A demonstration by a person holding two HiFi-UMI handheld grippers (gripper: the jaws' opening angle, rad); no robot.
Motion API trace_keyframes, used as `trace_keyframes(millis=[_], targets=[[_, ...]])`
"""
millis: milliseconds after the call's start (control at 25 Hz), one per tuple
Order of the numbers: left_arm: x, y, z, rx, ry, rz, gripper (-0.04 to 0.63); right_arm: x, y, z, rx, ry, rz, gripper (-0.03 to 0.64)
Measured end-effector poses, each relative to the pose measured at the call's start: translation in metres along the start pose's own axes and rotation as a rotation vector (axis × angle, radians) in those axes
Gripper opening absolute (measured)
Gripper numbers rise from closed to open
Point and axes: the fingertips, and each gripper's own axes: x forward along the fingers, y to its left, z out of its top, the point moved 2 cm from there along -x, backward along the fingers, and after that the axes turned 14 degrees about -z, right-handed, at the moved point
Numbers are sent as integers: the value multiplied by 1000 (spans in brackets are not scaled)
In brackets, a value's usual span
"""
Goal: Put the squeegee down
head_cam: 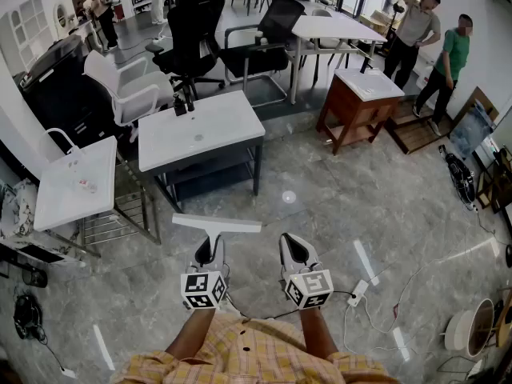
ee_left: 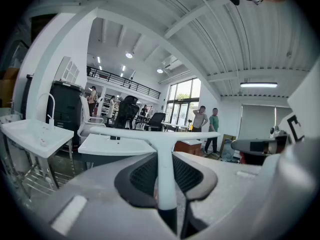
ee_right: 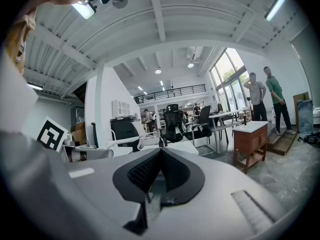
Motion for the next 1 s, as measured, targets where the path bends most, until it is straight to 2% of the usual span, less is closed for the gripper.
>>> trace_keyframes(millis=[320,640,840,1000], targets=[[18,49,16,8,-5,-25,84,42,23,9,-12,-15,-26,-4],[39,99,35,21,-4,-102,84,85,50,11,52,-24,-81,-2],[48,131,34,17,0,-105,84,109,75,6,15,5,-83,-2],[67,151,31,-1,13,-117,84,139,70,10,14,3,-116,-2]])
